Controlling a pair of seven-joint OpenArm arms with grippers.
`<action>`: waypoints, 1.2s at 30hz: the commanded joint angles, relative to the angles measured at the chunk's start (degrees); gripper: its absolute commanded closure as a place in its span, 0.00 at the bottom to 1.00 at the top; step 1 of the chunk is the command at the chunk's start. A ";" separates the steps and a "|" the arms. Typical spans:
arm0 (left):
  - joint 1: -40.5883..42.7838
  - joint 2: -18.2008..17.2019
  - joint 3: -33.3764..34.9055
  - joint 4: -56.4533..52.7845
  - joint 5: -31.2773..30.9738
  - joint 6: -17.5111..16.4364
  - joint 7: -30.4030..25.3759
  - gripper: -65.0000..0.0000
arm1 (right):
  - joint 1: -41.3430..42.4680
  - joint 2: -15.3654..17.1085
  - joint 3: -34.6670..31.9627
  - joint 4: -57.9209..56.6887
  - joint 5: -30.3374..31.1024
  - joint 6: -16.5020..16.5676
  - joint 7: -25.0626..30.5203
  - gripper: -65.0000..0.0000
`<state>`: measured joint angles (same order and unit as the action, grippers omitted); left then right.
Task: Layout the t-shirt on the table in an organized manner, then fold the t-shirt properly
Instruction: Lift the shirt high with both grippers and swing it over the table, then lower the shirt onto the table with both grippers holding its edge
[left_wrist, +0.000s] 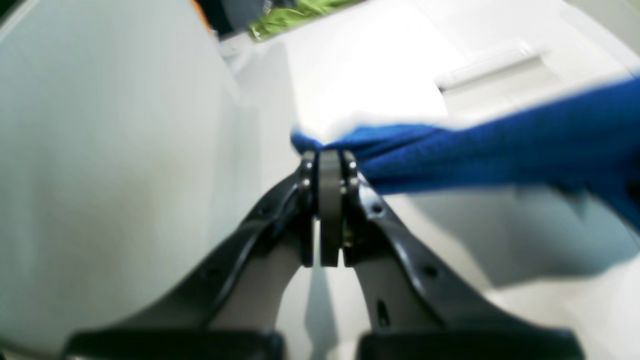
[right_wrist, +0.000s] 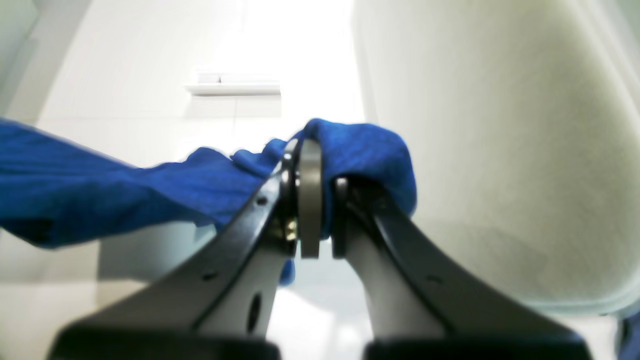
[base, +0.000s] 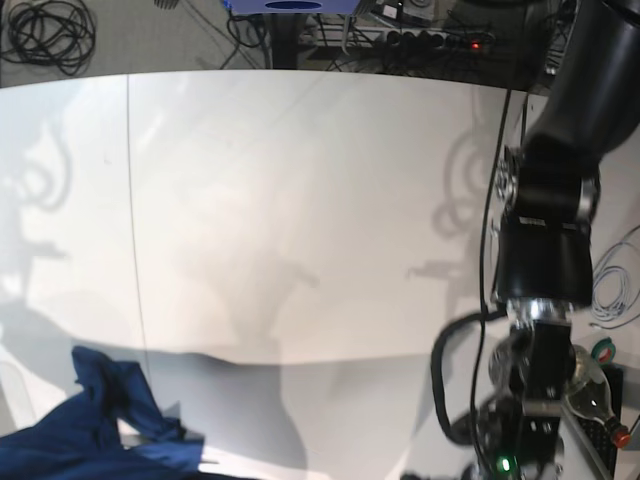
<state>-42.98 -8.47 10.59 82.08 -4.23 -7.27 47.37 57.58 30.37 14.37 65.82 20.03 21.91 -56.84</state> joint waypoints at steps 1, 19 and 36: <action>0.65 -0.98 -0.17 0.95 0.49 0.54 -0.65 1.00 | -2.15 0.44 1.59 2.62 -0.03 0.02 -1.31 1.00; 44.61 -0.63 -12.66 -3.71 14.82 0.54 -14.72 1.00 | -56.22 -17.23 16.00 1.91 -0.03 0.02 16.18 1.00; 62.19 -0.72 -16.00 9.65 14.73 0.54 -14.63 1.00 | -67.47 -17.14 17.94 9.39 -0.30 0.02 13.63 0.99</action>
<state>19.35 -8.86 -5.17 90.70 10.31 -7.33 33.63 -10.24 12.14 32.01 74.06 19.29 21.87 -43.79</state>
